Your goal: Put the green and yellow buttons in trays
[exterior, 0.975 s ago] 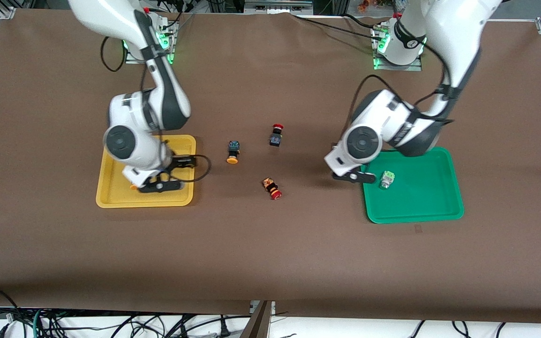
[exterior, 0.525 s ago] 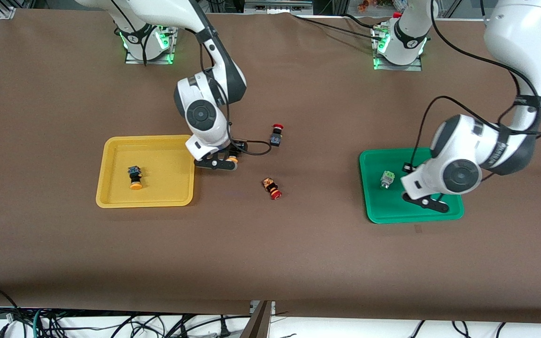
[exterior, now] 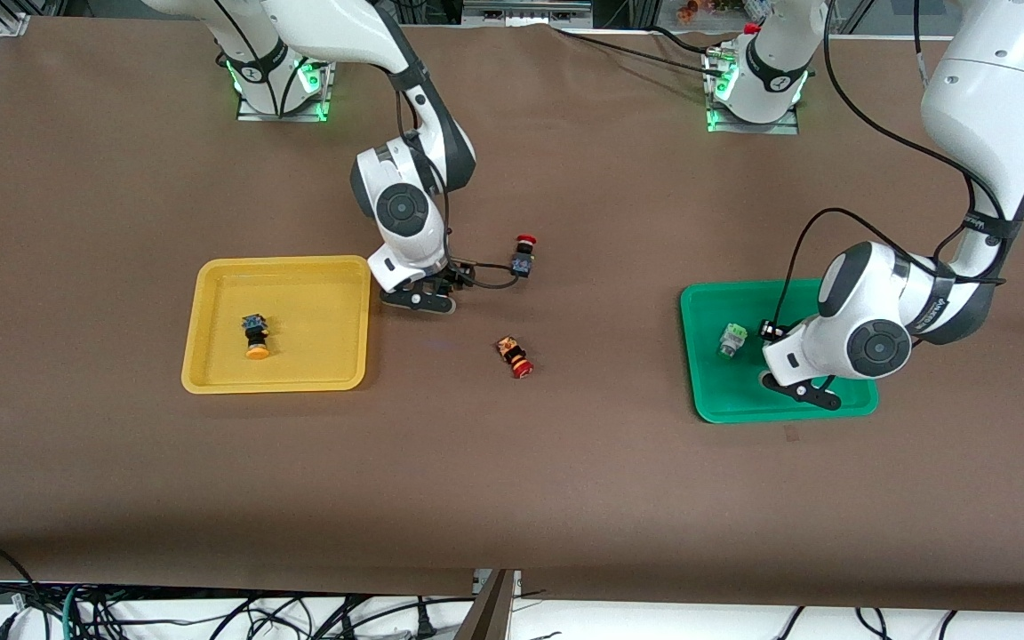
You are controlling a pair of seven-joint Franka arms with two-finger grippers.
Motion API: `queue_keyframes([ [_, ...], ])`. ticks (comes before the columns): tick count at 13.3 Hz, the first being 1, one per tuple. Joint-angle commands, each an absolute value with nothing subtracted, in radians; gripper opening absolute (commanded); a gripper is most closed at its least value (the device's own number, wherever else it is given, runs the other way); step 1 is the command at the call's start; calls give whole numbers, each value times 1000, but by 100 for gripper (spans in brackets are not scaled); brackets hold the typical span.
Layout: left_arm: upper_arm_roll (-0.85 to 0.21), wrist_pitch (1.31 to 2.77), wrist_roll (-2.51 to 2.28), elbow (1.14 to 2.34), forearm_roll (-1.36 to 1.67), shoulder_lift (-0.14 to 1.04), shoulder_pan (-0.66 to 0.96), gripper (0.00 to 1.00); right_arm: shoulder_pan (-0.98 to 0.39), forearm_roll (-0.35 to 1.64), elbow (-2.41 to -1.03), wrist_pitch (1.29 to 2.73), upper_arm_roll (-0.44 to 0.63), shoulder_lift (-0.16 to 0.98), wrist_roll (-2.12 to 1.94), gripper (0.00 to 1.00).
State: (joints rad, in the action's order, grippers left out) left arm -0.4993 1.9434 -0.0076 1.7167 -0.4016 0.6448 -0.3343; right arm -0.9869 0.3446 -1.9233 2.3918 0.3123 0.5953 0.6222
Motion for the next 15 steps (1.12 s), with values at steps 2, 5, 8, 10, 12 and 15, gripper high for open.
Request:
queue_keyframes([
  [2,-569,1881,-14,1688,-411,488,-334,100,-999,364,-1937,2404,321,574,605,25],
  [5,-621,1757,-15,1545,-411,408,-330,100,-994,360,-1899,2253,406,528,498,12],
  [8,-640,1536,-18,1335,-315,393,-331,100,-994,360,-1875,2087,587,503,187,12],
  [10,-453,1531,-25,1374,-153,251,-217,100,-993,360,-1884,2074,656,512,42,14],
  [12,-161,1587,-34,1494,-22,137,-53,100,-964,362,-1900,2092,684,537,-59,19],
  [15,-107,1818,-34,1801,-9,-84,-48,100,-922,400,-2003,2215,677,551,-112,43],
])
